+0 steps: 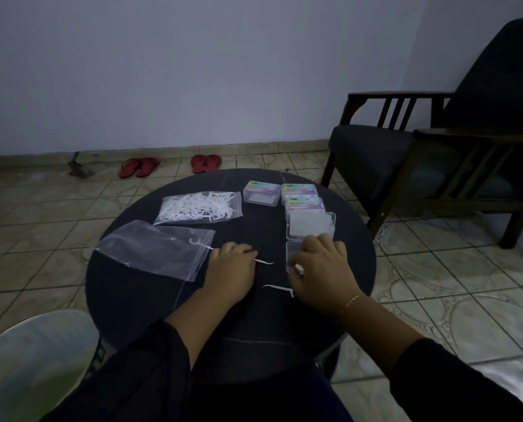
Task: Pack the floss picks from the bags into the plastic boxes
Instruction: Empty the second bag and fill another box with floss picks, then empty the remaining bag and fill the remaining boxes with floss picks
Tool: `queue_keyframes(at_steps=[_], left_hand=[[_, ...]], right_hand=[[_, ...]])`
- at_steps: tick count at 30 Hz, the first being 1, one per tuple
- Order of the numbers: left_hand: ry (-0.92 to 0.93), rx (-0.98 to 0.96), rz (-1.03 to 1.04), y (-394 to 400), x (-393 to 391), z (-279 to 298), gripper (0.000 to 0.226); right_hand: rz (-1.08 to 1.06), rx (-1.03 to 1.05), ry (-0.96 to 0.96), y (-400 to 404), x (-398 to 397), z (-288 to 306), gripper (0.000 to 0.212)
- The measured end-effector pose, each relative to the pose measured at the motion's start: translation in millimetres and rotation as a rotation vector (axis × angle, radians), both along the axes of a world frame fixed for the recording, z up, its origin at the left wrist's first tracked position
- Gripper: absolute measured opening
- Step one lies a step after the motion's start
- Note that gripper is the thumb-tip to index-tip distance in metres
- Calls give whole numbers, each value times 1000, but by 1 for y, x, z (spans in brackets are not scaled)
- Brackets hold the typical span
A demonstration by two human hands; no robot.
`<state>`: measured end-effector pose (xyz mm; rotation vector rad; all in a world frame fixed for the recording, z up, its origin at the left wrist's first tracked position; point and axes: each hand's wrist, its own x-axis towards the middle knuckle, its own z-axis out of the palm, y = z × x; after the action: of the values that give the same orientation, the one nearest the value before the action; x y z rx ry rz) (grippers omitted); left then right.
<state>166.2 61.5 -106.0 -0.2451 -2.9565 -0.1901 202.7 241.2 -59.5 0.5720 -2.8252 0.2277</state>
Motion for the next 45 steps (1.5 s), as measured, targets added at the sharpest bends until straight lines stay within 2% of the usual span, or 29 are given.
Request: queue_keyframes(at_steps=[4,9,15,20,26,31,35,41,45], left_hand=[[-47,-84,-36,-4,-5,12,31],[-210,-106,-78,-7,-6,35,25],[-296,119,-41,-8,1,36,26],[-280,424,-26,-5,5,30,23],[-82,618,-115,17,0,39,25],[-140,577,-196,49,-9,48,29],[-200,580,-173,59,-13,44,34],[-63,619,-173,38,-6,39,35],[34,593,-161,5,-5,38,31]], right_hand=[[37,173,-144,-3,10,-12,36],[-31,220,-186,-10,6,-16,32],[-65,295,-268,-17,2,-9,36],[-73,272,-313,-14,4,-10,41],[-131,139,-235,7,1,-2,31],[-226,133,-86,28,-14,22,25],[-224,146,-7,34,-26,26,26],[-215,153,-4,21,-37,9,29],[-93,90,-7,-10,-33,8,30]])
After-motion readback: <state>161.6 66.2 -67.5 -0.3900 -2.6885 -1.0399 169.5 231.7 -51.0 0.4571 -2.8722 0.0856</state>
